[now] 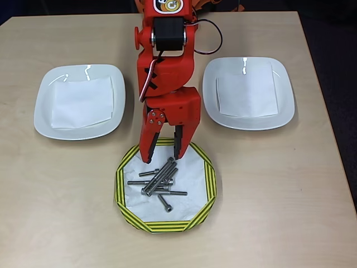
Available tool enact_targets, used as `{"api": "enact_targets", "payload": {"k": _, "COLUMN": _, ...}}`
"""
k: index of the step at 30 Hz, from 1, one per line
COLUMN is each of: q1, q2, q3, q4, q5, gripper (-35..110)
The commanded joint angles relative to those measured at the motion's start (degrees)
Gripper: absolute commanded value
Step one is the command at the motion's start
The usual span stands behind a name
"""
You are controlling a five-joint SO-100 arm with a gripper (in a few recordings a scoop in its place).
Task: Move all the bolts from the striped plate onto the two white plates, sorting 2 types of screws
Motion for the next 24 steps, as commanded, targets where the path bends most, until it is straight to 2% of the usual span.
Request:
{"api": "enact_targets", "payload": {"k": 1, "q1": -1.8, "q2": -1.5, "q3": -4.1, "q4": -0.3, "q5": 4.7, "gripper": 28}}
{"api": "enact_targets", "payload": {"k": 2, "q1": -2.0, "q2": -2.4, "q3": -4.8, "q4": 0.1, "q5": 6.3, "gripper": 26}}
{"api": "enact_targets", "payload": {"k": 4, "q1": -2.4, "q2": -3.8, "q3": -5.4, "q4": -1.5, "q5": 5.4, "gripper": 9}}
{"api": "enact_targets", "payload": {"k": 8, "q1": -2.0, "q2": -5.1, "q3": -5.5, "q4": -2.5, "q5": 6.7, "gripper": 14}}
{"api": "enact_targets", "payload": {"k": 24, "q1": -0.9, "q2": -6.3, "q3": -3.0, "q4": -2.7, "q5": 14.5, "gripper": 17}}
